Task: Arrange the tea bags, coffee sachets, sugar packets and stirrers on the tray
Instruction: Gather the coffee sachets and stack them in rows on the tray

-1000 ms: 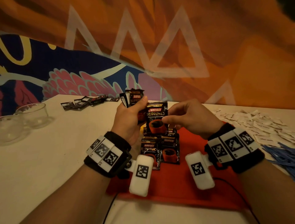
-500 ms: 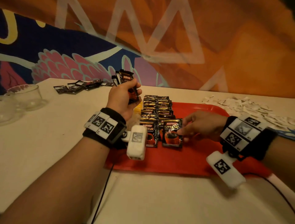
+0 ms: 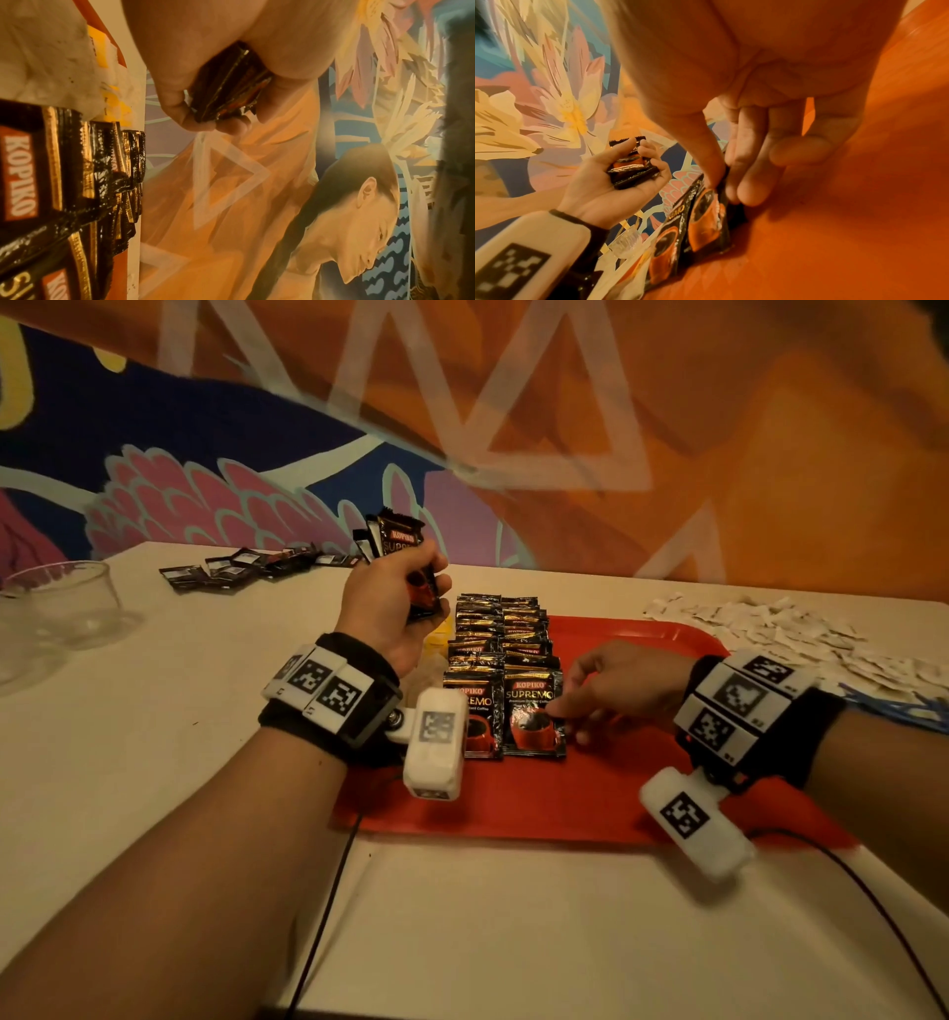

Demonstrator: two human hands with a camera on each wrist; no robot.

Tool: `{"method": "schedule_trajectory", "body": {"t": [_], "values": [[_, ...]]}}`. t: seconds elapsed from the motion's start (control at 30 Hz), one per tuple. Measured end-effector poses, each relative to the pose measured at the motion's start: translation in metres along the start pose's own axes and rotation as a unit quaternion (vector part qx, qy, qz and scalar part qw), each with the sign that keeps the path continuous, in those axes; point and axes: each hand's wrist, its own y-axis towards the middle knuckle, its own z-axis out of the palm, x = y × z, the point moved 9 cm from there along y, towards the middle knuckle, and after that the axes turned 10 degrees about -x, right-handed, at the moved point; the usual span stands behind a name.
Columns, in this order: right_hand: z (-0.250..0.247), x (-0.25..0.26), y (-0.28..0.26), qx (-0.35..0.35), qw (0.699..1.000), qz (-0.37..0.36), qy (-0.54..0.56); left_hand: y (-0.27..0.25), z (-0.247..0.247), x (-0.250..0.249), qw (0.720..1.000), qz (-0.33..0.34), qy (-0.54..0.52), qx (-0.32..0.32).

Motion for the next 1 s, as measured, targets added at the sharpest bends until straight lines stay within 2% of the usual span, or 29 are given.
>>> {"method": "schedule_trajectory", "body": {"t": [0.23, 0.43, 0.6, 0.77, 1.0], "values": [[-0.007, 0.001, 0.000, -0.018, 0.999, -0.007, -0.042, -0.004, 0.006, 0.003, 0.999, -0.016, 0.011, 0.035], [-0.026, 0.009, 0.003, -0.056, 0.996, -0.039, -0.058, -0.010, 0.009, 0.005, 0.998, -0.038, -0.015, 0.038], [-0.037, 0.036, 0.007, -0.060, 0.992, -0.107, 0.002, -0.015, 0.017, 0.007, 0.997, -0.043, 0.001, 0.064], [-0.039, 0.072, 0.010, -0.080, 0.978, -0.171, 0.087, -0.016, 0.022, 0.005, 0.996, -0.015, 0.041, 0.080], [-0.026, 0.100, 0.014, -0.107, 0.941, -0.256, 0.194, -0.020, 0.028, 0.003, 0.990, 0.040, 0.080, 0.114]]}}
